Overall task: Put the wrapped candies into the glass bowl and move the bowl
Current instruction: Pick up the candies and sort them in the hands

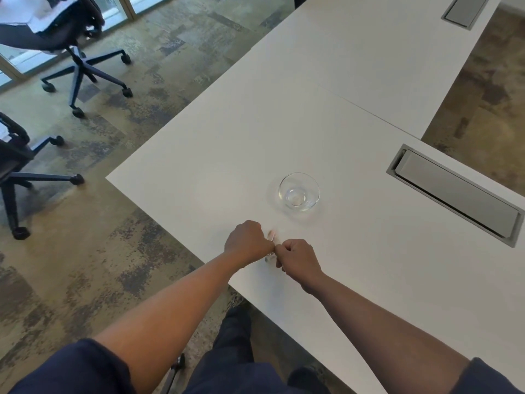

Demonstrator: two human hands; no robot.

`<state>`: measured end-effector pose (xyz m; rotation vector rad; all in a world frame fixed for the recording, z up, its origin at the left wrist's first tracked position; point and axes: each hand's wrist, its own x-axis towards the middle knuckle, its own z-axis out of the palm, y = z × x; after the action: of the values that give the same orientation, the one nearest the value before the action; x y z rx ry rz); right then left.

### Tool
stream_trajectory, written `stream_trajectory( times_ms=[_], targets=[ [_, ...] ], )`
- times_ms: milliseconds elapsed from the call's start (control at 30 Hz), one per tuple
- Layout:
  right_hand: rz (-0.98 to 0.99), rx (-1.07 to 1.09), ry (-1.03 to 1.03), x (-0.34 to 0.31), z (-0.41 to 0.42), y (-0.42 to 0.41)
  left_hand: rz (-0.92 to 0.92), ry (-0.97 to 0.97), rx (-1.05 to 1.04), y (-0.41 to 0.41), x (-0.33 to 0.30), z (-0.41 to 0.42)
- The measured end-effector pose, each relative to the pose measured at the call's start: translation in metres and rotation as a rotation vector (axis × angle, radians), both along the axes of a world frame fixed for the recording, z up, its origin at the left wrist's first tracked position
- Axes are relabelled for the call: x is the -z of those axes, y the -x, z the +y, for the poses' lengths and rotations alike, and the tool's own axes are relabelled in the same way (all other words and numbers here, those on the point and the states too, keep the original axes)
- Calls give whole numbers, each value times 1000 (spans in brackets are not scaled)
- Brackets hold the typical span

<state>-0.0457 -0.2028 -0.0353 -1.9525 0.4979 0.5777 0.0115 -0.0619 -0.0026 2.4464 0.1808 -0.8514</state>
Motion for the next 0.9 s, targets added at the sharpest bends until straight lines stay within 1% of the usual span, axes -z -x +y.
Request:
stream_trajectory(
  times_ms=[67, 200, 333, 467, 567, 700, 900],
  targets=[
    [0, 25, 4, 1, 3, 2, -4, -8, -10, 1, 0, 0],
    [1, -16, -5, 3, 0, 2, -14, 63, -15, 1, 6, 5],
    [-6, -75, -20, 1, -4, 3, -47, 68, 54, -2, 7, 3],
    [-1, 41, -23, -2, -3, 3, -119, 49, 14, -2, 6, 0],
    [32, 110, -5, -2, -3, 3, -136, 43, -26, 0, 5, 1],
    [39, -4, 93, -1, -3, 0, -108, 68, 17, 4, 3, 0],
    [-54, -169, 291, -2, -3, -11, -105, 40, 128, 3, -1, 2]
  ],
)
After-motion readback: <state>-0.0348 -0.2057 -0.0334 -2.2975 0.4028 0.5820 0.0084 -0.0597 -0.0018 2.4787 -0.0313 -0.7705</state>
